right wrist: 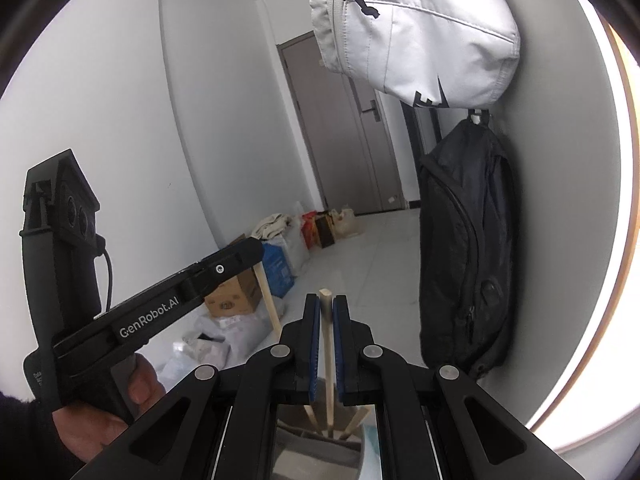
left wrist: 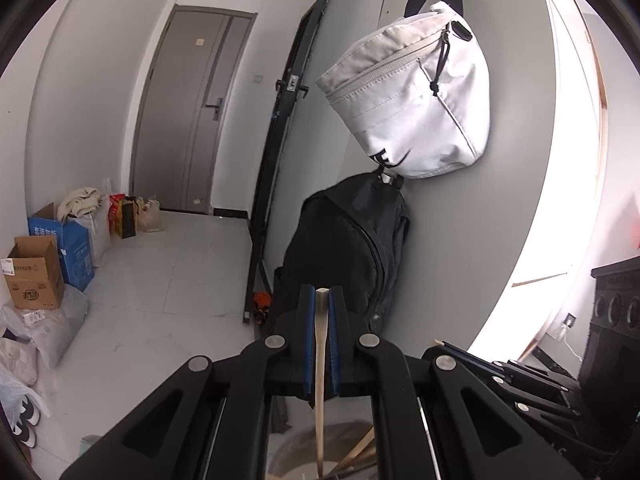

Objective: Organize utensils
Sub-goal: 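Open both tools over the white holder, dropping the chopsticks inside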

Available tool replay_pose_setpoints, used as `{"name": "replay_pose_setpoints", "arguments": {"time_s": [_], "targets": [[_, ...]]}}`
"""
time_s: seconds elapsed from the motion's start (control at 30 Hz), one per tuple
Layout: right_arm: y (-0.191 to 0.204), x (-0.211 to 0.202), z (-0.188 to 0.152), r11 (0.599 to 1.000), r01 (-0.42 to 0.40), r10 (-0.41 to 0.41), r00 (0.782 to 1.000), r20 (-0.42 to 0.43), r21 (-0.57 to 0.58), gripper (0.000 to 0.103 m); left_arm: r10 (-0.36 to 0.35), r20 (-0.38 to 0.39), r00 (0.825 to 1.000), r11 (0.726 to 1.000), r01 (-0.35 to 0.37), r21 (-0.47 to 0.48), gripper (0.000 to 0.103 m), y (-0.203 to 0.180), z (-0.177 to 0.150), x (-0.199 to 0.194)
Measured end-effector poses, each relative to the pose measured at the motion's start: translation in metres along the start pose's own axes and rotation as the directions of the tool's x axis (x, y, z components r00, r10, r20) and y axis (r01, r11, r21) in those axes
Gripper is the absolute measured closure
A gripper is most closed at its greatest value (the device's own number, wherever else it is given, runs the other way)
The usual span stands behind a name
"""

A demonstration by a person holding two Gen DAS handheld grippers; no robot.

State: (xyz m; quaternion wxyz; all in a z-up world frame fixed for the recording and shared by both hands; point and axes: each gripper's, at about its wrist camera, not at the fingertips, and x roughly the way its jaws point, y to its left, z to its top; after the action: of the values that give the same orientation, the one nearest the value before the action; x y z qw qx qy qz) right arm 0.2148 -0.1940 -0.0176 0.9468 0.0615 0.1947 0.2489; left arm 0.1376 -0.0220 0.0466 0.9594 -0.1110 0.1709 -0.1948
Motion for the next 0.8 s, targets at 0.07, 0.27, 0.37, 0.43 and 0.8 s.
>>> {"name": "replay_pose_setpoints", "arguments": {"time_s": [0.07, 0.27, 0.37, 0.43, 0.8], "targets": [[0.001, -0.003, -0.004, 1.000, -0.013, 0.013, 1.000, -0.020, -0.004, 0.097, -0.021, -0.019, 1.000, 1.000, 0.021, 0.004, 0.101, -0.001, -0.003, -0.003], [-0.002, -0.003, -0.014, 0.998, -0.032, 0.037, 0.994, -0.103, 0.044, 0.094, -0.131, -0.134, 0.982, 0.991, 0.132, 0.002, 0.101, -0.004, -0.012, 0.002], [-0.010, -0.009, -0.017, 0.993, -0.041, 0.054, 0.992, -0.114, 0.111, 0.094, -0.115, -0.163, 0.980, 0.993, 0.116, -0.005, 0.100, -0.004, -0.013, -0.003], [-0.017, -0.022, -0.020, 0.988, -0.026, 0.042, 0.994, -0.101, 0.152, 0.088, -0.105, -0.186, 0.977, 0.994, 0.100, -0.034, 0.093, -0.001, -0.010, -0.007], [-0.019, -0.074, -0.031, 0.972, 0.008, 0.003, 0.999, -0.048, 0.237, 0.052, 0.083, -0.144, 0.986, 0.995, -0.091, -0.050, 0.053, -0.008, -0.008, -0.049]]}}
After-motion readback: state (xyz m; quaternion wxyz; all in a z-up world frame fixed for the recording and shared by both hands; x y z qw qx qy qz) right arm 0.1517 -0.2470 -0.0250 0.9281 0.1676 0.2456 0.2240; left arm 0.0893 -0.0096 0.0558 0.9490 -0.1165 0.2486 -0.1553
